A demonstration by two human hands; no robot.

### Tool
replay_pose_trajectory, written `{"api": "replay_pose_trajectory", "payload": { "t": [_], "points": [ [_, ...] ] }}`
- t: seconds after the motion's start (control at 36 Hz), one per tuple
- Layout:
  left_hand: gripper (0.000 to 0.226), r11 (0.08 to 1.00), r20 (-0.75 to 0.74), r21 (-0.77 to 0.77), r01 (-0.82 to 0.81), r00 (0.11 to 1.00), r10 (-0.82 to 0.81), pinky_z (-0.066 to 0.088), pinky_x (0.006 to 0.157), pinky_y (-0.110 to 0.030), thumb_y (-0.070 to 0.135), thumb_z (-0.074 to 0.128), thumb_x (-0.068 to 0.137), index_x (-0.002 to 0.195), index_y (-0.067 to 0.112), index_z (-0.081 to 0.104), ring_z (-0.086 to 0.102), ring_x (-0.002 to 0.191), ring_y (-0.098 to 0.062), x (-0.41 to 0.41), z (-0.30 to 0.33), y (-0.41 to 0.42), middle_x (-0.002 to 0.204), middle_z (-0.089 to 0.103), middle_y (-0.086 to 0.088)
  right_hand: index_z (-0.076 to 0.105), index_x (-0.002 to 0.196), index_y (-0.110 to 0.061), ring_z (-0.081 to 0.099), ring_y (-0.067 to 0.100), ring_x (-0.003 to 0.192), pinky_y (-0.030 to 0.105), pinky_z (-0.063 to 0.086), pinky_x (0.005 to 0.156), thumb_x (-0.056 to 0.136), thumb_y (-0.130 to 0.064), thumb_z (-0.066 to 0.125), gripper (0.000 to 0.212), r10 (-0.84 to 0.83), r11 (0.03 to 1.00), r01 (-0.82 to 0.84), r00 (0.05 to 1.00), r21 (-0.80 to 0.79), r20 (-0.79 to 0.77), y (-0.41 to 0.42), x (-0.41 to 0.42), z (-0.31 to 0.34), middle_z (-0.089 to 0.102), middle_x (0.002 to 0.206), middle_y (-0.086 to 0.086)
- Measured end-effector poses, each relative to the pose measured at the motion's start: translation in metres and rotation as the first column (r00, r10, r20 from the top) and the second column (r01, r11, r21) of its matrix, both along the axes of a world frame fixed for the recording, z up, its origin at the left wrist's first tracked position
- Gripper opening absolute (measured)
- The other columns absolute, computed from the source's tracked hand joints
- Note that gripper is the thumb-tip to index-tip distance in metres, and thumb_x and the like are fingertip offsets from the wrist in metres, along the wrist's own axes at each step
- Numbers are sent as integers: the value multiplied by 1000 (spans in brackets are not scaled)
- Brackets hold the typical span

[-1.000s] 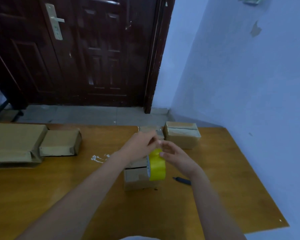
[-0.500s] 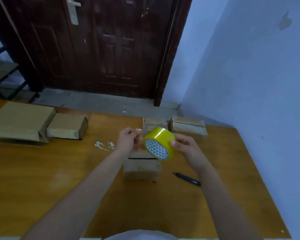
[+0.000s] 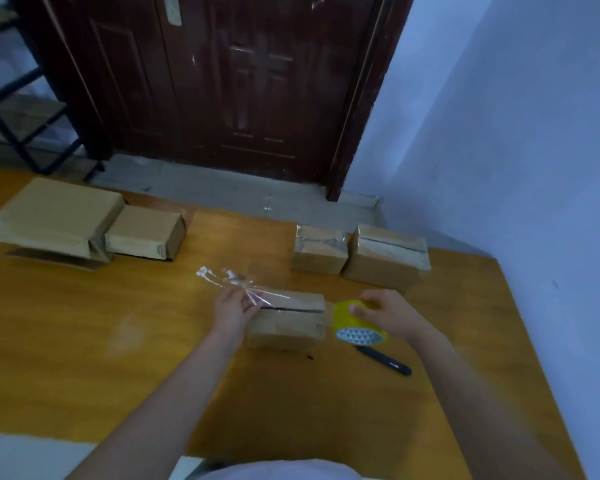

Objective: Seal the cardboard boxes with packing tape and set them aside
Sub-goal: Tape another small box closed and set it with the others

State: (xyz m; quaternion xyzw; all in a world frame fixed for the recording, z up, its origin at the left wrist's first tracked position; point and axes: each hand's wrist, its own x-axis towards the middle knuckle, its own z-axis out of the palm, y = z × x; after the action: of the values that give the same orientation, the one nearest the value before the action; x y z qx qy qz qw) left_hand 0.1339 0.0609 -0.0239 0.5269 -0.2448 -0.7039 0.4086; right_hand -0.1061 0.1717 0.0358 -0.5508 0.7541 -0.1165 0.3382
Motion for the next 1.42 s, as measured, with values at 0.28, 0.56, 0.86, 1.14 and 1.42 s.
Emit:
{"api": "replay_pose_trajectory", "payload": {
  "t": [0.28,0.56,0.86,1.14,1.42],
  "points": [
    [20,990,46,-103,94,995,-90,58,72,-23,6,41,101,86,-3,51,69,77,-19,1,-31,-3,89,65,-19,57,124,-25,60,20,99,34,35,91,92,-61,40,51,125,990,-64,802,123,-585,-17,-3,-19,68,98,0],
    [37,999,-60,8,35,998,-34,60,69,-32,12,36,104,70,2,49,72,66,-21,8,-28,-5,60,67,-12,54,130,-24,59,18,104,36,32,98,92,-60,40,54,186,981,-124,835,152,-518,-31,7,-36,67,111,0],
    [25,995,-98,66,-69,992,76,60,65,-41,7,38,102,78,6,44,64,58,-19,9,-33,-9,60,46,-9,55,129,-22,58,20,105,37,34,95,92,-60,41,55,245,961,-142,831,235,-499,-49,16,-47,67,111,1],
    [26,992,172,-119,34,985,-13,58,69,-40,6,45,99,73,8,47,58,81,-27,14,-25,-10,74,55,-9,56,125,-24,58,19,104,39,32,97,91,-61,40,52,286,942,-148,826,302,-486,-60,17,-55,66,108,0],
    [28,906,615,-321,277,788,-23,51,71,-50,18,48,100,73,9,52,57,68,-26,24,-18,-4,67,59,-4,54,129,-23,57,21,110,39,33,98,91,-62,41,56,221,952,-92,867,294,-446,-55,16,-62,64,117,1]
  ]
}}
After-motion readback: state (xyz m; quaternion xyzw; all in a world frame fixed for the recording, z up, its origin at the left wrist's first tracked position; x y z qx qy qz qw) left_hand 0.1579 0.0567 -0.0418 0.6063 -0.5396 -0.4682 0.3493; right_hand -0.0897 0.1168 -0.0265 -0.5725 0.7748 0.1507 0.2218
